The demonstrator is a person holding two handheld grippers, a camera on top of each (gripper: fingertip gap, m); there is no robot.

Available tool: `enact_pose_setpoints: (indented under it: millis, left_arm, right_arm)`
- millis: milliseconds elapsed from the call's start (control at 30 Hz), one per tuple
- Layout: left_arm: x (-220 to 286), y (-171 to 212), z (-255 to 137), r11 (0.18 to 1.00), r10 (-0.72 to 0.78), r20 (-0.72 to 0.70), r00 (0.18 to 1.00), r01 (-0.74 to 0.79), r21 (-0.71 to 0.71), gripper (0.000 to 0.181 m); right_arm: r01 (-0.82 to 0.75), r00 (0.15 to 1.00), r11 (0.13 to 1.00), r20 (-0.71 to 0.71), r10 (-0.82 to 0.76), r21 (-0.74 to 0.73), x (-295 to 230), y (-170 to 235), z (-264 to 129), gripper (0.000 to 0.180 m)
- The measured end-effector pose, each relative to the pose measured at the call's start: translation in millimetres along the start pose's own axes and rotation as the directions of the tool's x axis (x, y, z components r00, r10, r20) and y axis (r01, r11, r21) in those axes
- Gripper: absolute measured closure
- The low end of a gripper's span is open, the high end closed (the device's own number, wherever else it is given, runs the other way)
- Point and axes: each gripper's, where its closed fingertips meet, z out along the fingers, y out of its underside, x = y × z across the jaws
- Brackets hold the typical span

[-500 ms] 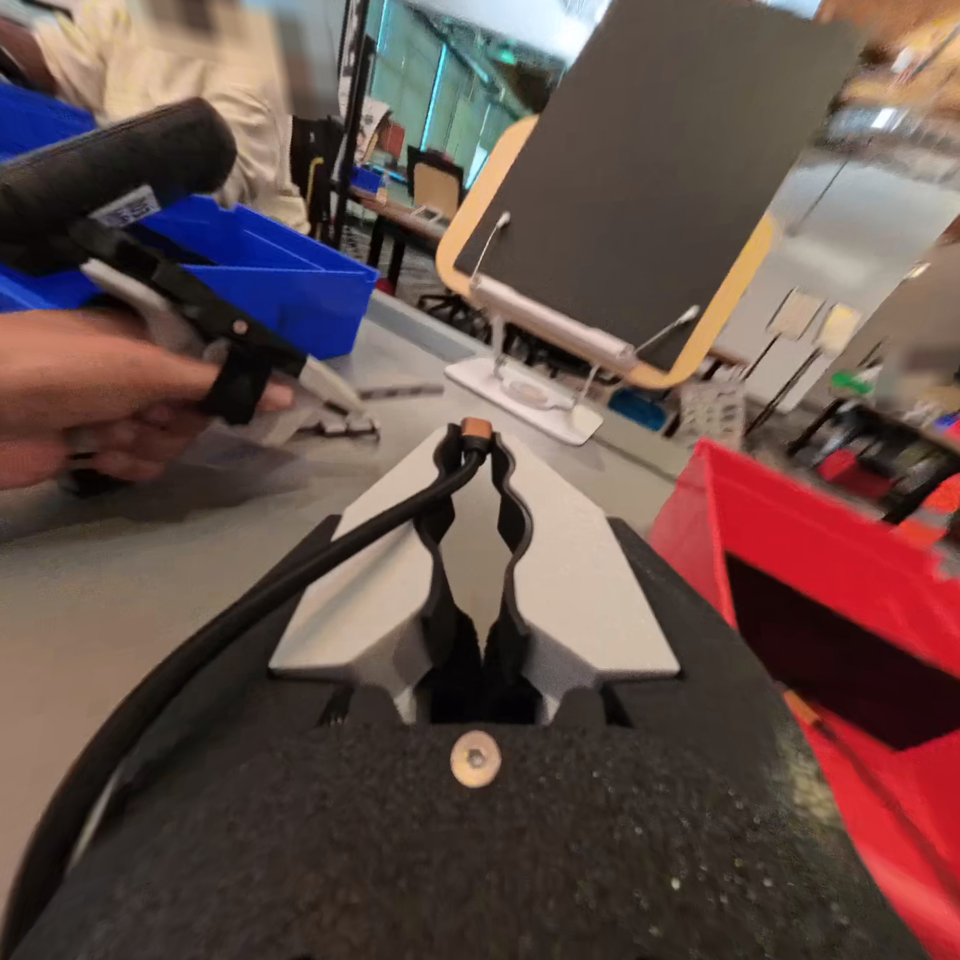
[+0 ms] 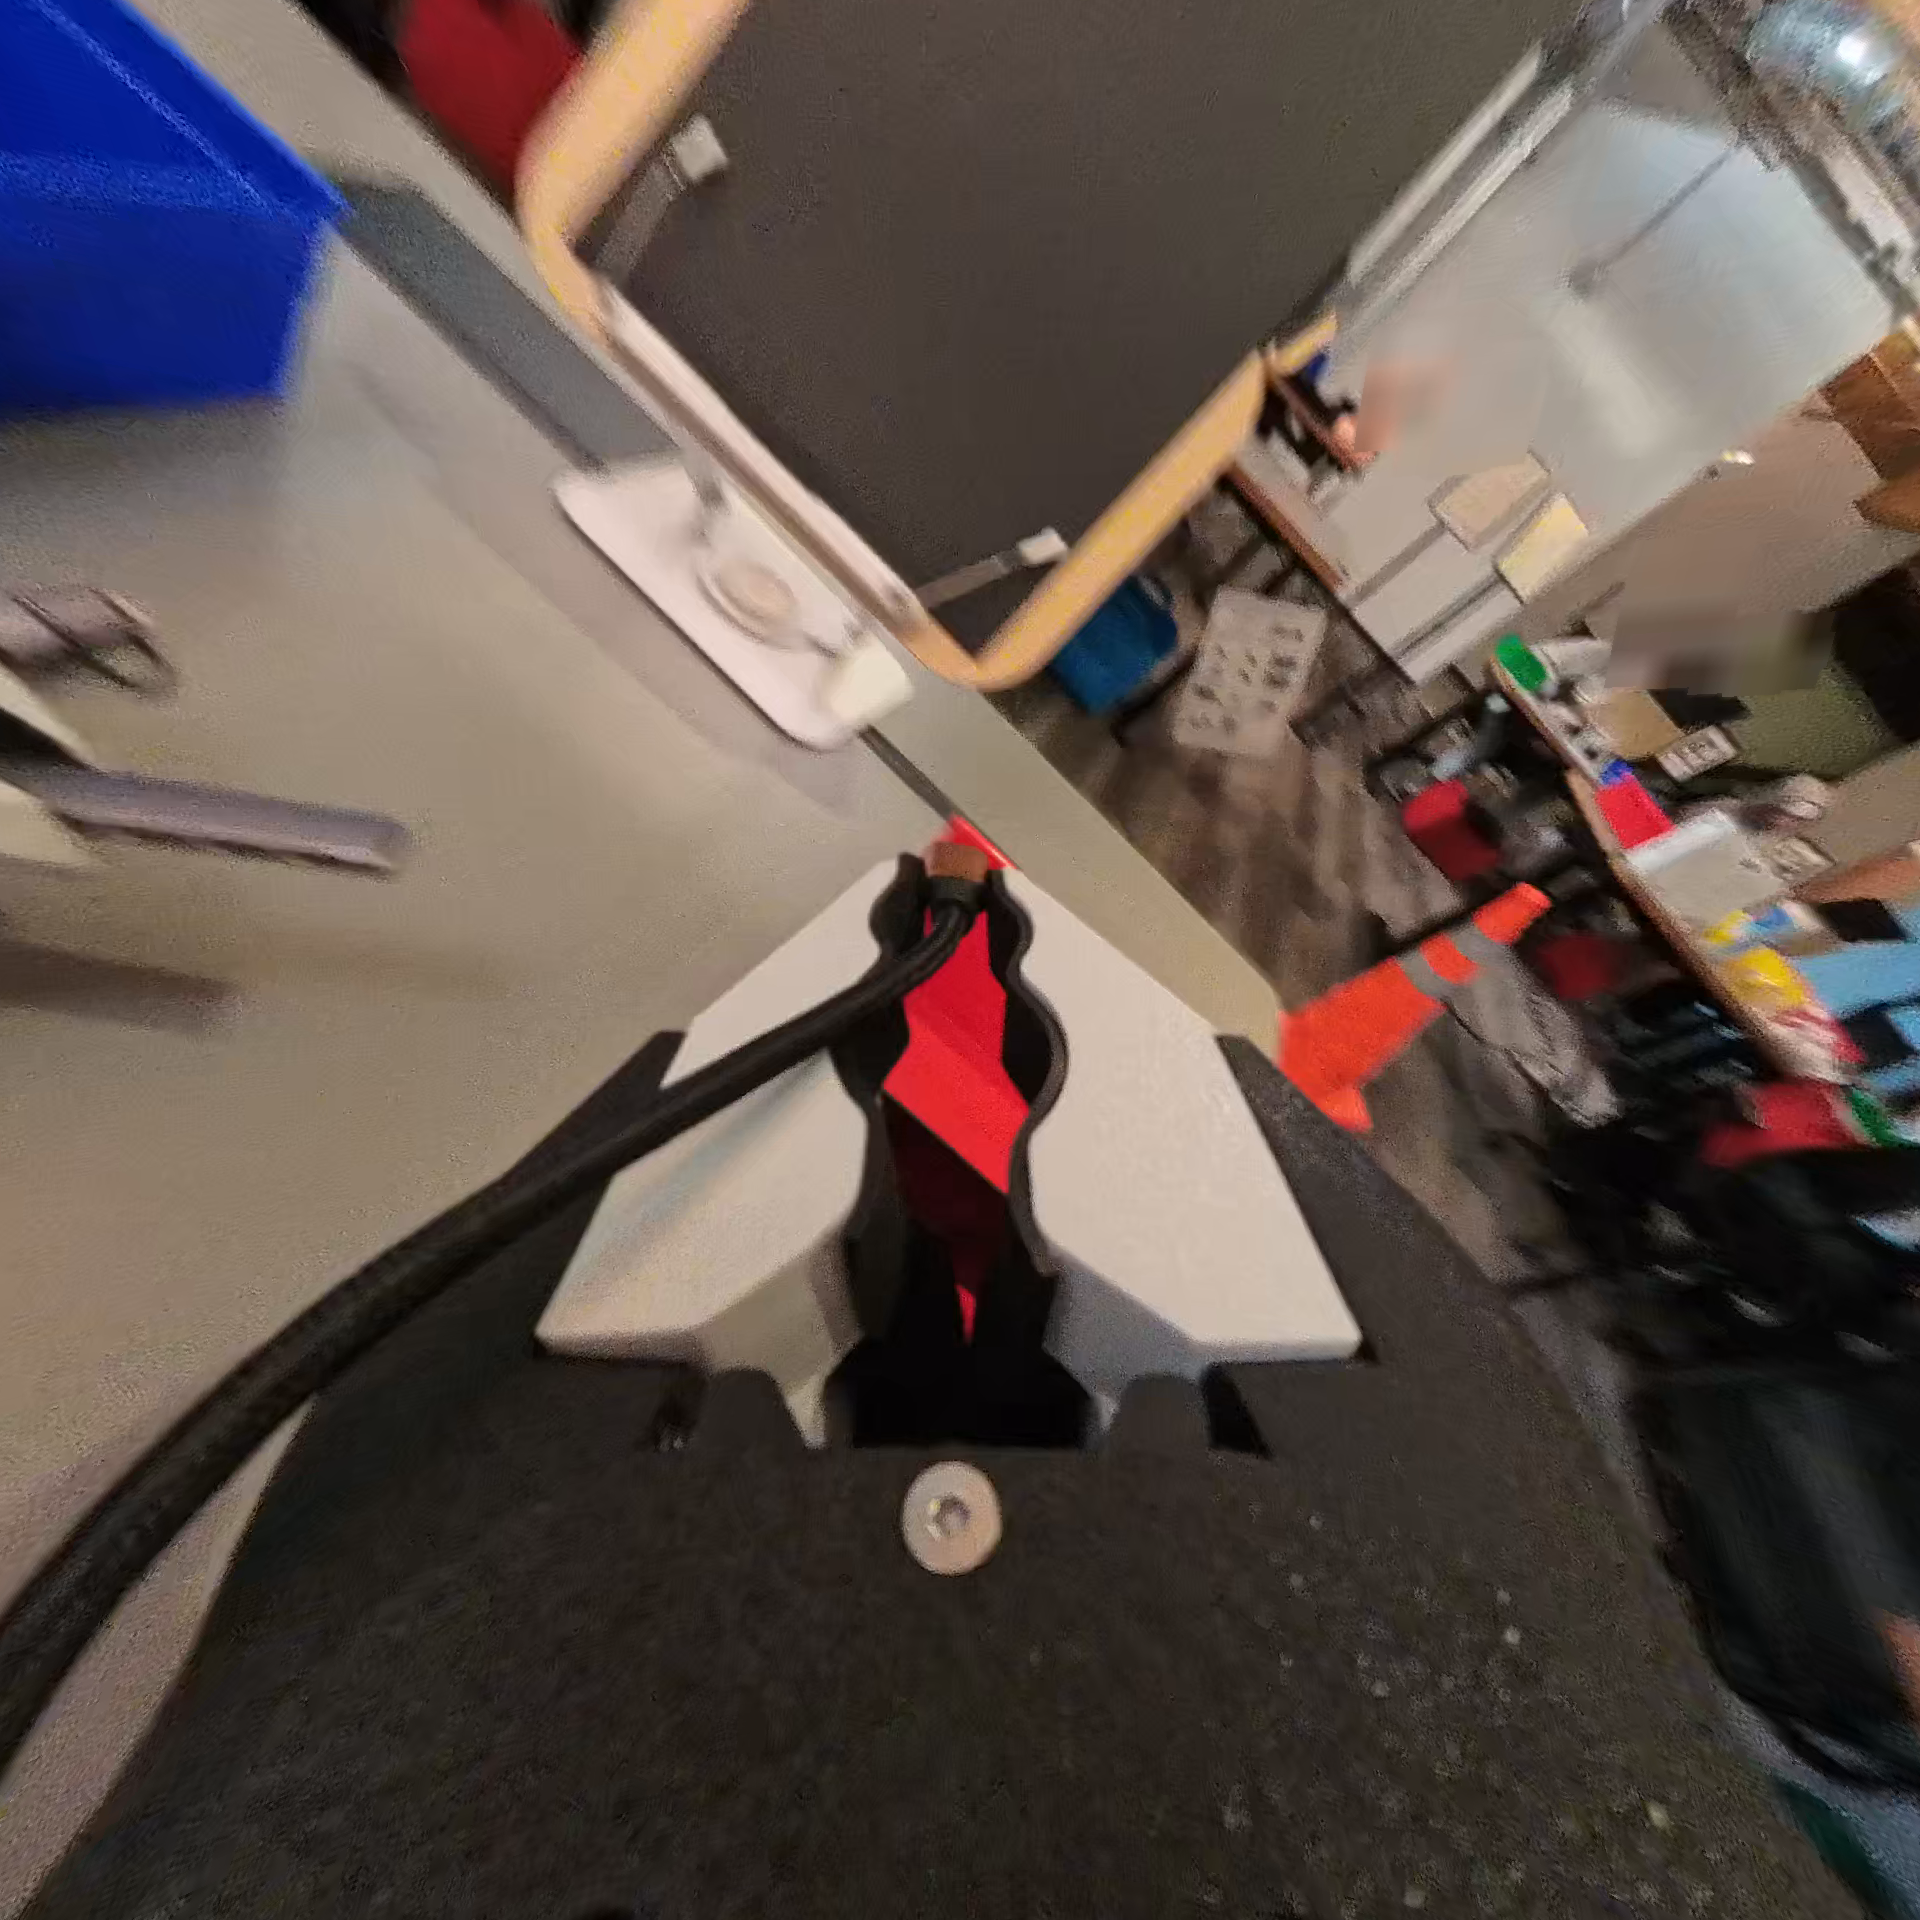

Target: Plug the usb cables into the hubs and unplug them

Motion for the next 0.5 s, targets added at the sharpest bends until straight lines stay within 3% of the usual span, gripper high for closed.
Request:
enact_pose_setpoints:
  millis: [67, 133, 200, 367, 500]
  left_arm:
    - [1.0, -1.7, -0.7, 1.0, -0.003, -0.003, 1.0, 0.003, 0.005, 0.156]
    - [0.3, 0.0, -0.3, 1.0, -0.014, -0.004, 1.0, 0.014, -0.002, 0.156]
    - [1.4, 1.8, 1.1, 0.999, -0.034, -0.022, 0.999, 0.033, -0.009, 0.156]
    - [3.2, 3.3, 1.9, 0.999, -0.047, -0.03, 0.998, 0.047, -0.019, 0.156]
    - [2.1, 2.9, -1.9, 0.999, -0.045, -0.025, 0.999, 0.044, -0.018, 0.156]
  right_arm:
    - [0.106, 0.994, 0.962, 0.058, -0.094, -0.251, 29.5, 31.2, 1.7, 0.169]
    - [0.2, 0.976, 0.886, 0.008, -0.217, -0.419, 70.7, 56.3, 3.8, 0.169]
    - [0.214, 0.973, 0.794, 0.049, -0.227, -0.569, 87.0, 88.9, 11.0, 0.169]
    - [0.263, 0.954, 0.58, 0.116, -0.278, -0.771, 98.5, 161.8, 39.7, 0.169]
    - [0.346, 0.923, 0.4, 0.231, -0.309, -0.848, 86.9, 205.2, 49.3, 0.169]
